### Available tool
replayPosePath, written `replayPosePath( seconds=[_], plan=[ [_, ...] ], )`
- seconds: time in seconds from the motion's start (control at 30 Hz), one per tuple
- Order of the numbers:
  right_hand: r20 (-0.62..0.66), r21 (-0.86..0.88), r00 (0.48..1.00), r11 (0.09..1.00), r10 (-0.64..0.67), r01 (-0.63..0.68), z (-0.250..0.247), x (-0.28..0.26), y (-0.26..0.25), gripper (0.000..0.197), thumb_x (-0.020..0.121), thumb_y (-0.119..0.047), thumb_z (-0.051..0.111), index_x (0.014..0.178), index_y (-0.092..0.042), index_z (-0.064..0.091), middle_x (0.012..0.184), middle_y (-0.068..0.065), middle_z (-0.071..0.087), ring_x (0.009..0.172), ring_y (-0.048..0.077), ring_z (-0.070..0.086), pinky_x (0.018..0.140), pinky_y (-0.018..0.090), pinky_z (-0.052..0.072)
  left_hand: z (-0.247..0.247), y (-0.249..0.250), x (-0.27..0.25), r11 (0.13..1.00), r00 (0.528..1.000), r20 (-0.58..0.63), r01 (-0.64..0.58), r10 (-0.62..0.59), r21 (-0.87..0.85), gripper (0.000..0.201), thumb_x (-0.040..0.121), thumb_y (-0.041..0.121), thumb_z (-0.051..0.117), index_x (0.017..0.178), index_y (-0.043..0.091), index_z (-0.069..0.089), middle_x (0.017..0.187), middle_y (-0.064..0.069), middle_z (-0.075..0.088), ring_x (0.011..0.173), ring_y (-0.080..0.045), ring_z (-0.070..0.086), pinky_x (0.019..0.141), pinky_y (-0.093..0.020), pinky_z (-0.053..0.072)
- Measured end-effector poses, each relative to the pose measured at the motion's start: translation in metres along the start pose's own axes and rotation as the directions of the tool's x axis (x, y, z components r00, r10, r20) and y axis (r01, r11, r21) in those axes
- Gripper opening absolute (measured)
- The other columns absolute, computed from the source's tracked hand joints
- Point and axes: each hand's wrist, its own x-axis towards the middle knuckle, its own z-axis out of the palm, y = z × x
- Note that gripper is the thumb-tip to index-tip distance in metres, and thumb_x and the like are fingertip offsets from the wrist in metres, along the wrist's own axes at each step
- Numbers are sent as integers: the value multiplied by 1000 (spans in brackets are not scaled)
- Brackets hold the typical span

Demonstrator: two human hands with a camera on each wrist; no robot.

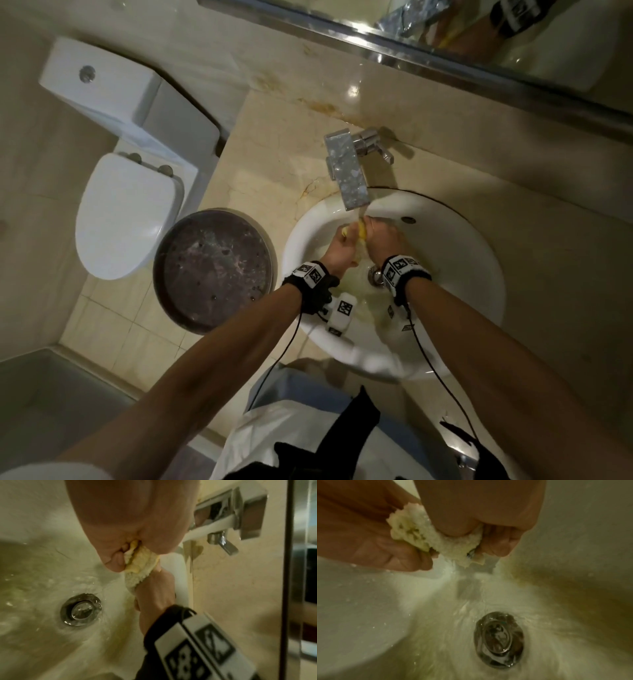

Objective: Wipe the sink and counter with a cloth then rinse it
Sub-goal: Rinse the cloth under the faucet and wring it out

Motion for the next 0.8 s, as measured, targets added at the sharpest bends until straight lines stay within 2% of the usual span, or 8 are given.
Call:
replayPosePath(
  seconds=[0.17,0.3,0.37,0.43,0.5,0.6,0.7,0.8],
  plan=[
    [3,364,999,931,41,-39,1,-10,5,41,106,-32,29,115,-9,61,112,15,67,96,32,63,84,41,51,-14,-3,13,998,997,64,45,-42,-45,30,105,40,38,116,19,56,106,-8,63,89,-23,57,72,-35,48],
    [-14,548,999,836,33,-20,5,-25,10,28,104,-26,39,109,-6,58,111,15,59,98,30,56,87,42,48,-22,13,12,875,919,199,387,-340,-290,48,92,51,57,121,13,60,111,-13,65,105,-32,59,100,-50,46],
    [0,556,1000,830,-31,25,11,-31,10,30,100,-27,40,114,-10,59,121,12,54,107,27,53,96,42,46,-22,20,11,845,892,237,444,-385,-297,49,89,51,57,117,12,62,109,-14,66,106,-34,57,103,-57,42],
    [16,629,999,777,-33,16,15,-38,7,28,100,-30,45,113,-12,61,122,9,56,111,26,54,98,41,46,-20,19,15,824,890,235,452,-391,-342,62,83,44,69,134,12,56,124,-12,63,115,-32,58,97,-52,48],
    [68,808,993,578,91,-109,9,-45,4,24,100,-32,51,107,-12,60,113,11,62,104,23,59,92,42,47,-17,20,17,829,905,223,422,-362,-368,61,83,27,71,138,8,52,120,-13,64,107,-28,63,84,-43,57],
    [208,834,925,436,318,-337,3,-45,5,37,101,-50,44,118,-17,43,110,8,60,103,25,59,92,44,48,-15,23,10,875,942,222,319,-252,-364,60,70,11,65,129,1,56,106,-18,65,89,-29,66,80,-39,56],
    [397,787,844,339,362,-516,0,-38,7,60,95,-57,54,133,-23,23,120,4,55,107,27,63,85,48,58,-11,14,3,907,949,280,240,-145,-345,57,63,4,53,119,-3,61,110,-21,62,102,-34,60,90,-44,48],
    [450,816,830,225,330,-532,-3,-29,9,56,91,-47,67,131,-17,42,117,8,66,103,27,69,72,37,61,-15,15,-10,921,952,250,248,-175,-299,34,72,-2,43,99,2,63,94,-18,66,95,-35,61,86,-41,49]
  ],
)
